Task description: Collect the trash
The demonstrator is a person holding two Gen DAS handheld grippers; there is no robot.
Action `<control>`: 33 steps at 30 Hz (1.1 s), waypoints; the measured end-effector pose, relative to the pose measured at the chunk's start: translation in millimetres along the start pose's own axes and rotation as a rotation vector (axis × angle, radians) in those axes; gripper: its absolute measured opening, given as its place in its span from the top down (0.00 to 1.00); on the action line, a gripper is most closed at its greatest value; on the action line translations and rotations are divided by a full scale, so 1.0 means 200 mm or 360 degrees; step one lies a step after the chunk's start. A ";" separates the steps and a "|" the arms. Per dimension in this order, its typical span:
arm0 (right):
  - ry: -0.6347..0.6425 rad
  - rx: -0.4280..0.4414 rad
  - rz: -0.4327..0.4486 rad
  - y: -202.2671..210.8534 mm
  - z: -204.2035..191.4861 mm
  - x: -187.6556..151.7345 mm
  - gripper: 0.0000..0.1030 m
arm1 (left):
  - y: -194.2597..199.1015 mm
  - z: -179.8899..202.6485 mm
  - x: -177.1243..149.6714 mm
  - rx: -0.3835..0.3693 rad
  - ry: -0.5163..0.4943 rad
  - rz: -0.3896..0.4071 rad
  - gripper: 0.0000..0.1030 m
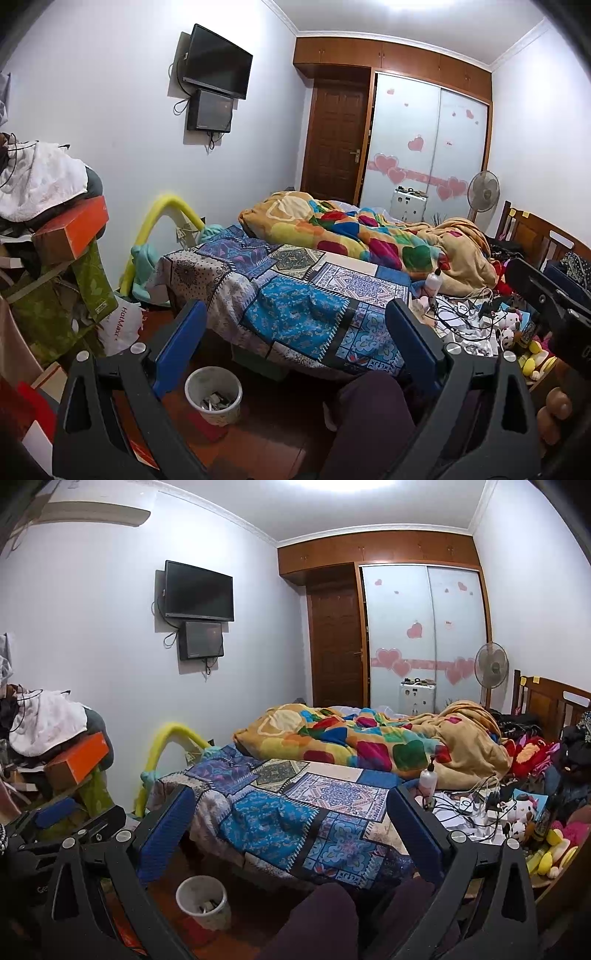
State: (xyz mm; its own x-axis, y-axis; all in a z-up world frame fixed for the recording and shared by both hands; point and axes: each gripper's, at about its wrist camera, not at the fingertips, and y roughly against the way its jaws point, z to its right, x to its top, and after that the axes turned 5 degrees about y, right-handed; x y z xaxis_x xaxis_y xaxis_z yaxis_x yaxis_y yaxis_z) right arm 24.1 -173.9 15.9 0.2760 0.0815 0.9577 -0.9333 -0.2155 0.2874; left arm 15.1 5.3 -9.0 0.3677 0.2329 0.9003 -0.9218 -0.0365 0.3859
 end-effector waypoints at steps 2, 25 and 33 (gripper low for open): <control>0.0000 0.0004 -0.0001 0.00 -0.01 0.00 0.00 | 0.00 0.00 0.00 -0.0003 -0.0001 0.0003 0.05; 0.0001 -0.0002 -0.0002 0.00 -0.02 0.01 0.00 | 0.03 0.01 0.03 0.0006 -0.0026 0.0048 0.04; -0.0007 0.0014 -0.0004 0.00 -0.02 0.01 0.00 | 0.05 0.03 0.03 0.0027 -0.0058 0.0110 0.04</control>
State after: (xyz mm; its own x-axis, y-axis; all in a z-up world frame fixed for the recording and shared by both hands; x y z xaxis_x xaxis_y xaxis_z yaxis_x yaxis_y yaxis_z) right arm 24.8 -170.2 18.0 0.2797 0.0779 0.9569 -0.9304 -0.2241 0.2902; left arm 9.0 1.1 1.4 0.3078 0.1937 0.9315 -0.9431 -0.0676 0.3256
